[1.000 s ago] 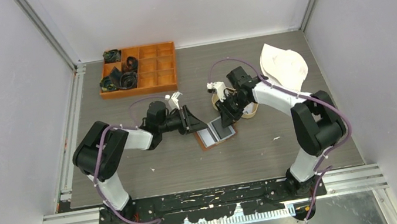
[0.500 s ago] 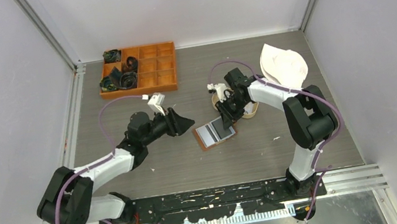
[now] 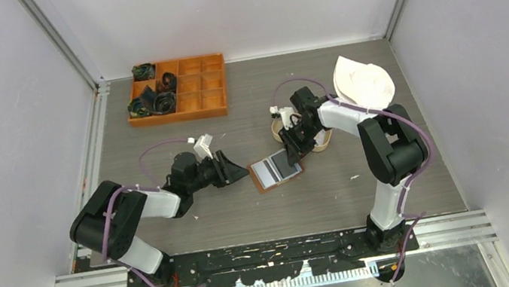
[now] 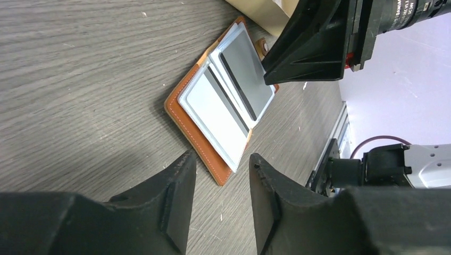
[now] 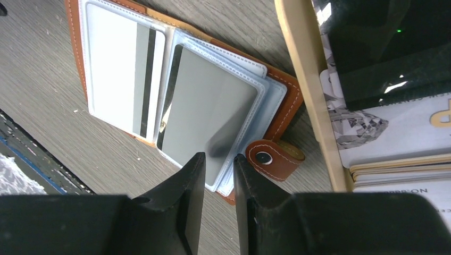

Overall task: Put the credit cards into the card holder
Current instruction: Insert the credit card into the card holder.

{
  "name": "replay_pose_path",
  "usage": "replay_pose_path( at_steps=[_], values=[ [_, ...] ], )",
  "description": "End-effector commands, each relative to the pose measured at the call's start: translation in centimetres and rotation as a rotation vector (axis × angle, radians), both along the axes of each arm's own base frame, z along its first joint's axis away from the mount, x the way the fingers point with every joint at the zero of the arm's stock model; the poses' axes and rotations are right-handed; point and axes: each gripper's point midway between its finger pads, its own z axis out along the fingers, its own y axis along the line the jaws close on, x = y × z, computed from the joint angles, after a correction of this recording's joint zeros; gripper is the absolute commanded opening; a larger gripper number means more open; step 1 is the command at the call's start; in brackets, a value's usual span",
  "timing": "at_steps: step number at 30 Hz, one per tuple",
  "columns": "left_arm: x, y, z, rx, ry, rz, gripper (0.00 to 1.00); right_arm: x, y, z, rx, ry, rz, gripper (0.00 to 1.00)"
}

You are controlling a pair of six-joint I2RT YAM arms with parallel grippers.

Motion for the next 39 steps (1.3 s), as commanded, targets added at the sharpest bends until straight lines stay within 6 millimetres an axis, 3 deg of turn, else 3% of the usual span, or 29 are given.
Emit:
replay_pose_path(
  at_steps=[1,11,25,39],
  values=[
    [0.2,-1.3,2.0,-0.101,-0.038,-0.027,0.40,0.7,1.1,1.2,0.066,0.014,-0.009,0.32],
    [-0.8,-2.7,-0.6,-0.054,0.035,-0.045,0.31,0.4,1.9,2.9,0.213,0.075,-0.034,0.27],
    [-0.9,-3.4,-0.5,-0.043,0.032,-0.061,0.30,-0.2,3.4,4.5,0.398,0.182,-0.056,0.24],
    [-0.4,-3.0,1.3,-0.035,-0.011,-0.034,0.32,-0.7,4.7,4.6,0.500,0.281,-0.070,0.34]
  ],
)
